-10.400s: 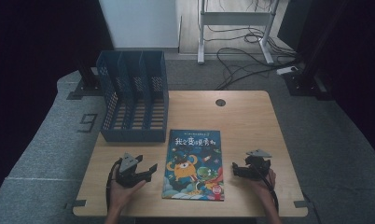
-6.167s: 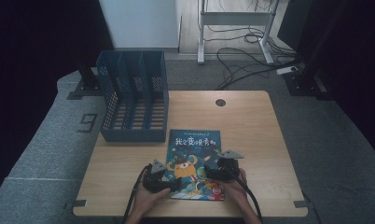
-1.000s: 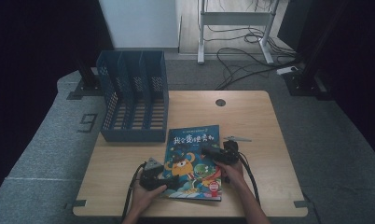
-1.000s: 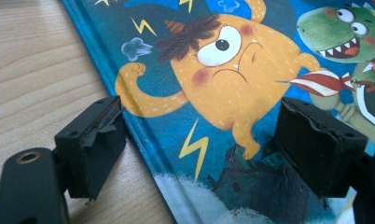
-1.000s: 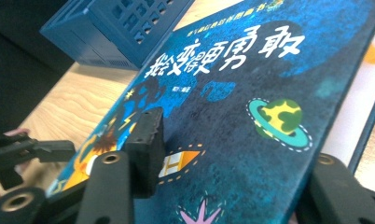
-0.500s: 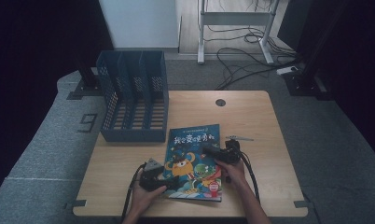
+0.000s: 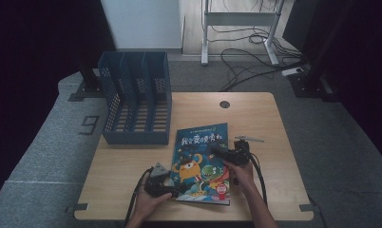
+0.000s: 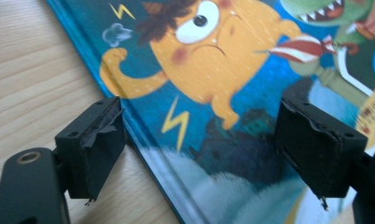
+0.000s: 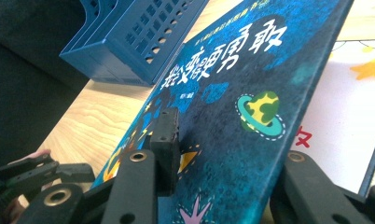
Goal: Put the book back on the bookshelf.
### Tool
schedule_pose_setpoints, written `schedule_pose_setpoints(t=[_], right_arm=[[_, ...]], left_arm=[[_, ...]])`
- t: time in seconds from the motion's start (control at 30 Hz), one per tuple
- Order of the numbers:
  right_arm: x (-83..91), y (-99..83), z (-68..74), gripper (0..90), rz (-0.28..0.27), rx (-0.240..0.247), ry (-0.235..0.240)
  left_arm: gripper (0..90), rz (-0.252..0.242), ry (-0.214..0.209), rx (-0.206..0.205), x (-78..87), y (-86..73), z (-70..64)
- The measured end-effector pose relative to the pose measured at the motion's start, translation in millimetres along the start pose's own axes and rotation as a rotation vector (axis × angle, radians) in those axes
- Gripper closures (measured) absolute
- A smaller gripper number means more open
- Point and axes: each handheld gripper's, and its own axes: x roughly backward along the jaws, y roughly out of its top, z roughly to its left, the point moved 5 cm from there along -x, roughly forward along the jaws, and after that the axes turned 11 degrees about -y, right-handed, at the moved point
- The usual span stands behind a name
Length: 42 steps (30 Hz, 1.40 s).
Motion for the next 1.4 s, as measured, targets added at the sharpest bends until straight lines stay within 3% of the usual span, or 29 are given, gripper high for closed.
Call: schedule_pose_setpoints(t=[0.13,0.67,1.03,1.4], right_arm=[[2.8,2.3,-5.0,64.3,-0.010,-0.016,-0.007],[19.6,12.7,-18.4,66.3,-0.057,-0.053,-0.027],[26.2,16.7,-23.9,66.3,-0.077,-0.071,-0.037],[34.1,20.9,-22.3,66.4,-0.111,-0.058,-0.038]], left_arm=[[15.8,0.022,-0.019,-0.037,-2.9,-0.6,-8.2],[15.4,0.085,-0.067,-0.088,-8.1,-2.9,-21.5],[14.2,0.130,-0.047,-0.119,-12.1,-6.4,-26.6],[13.0,0.112,-0.041,-0.105,-16.3,-5.2,-29.2]])
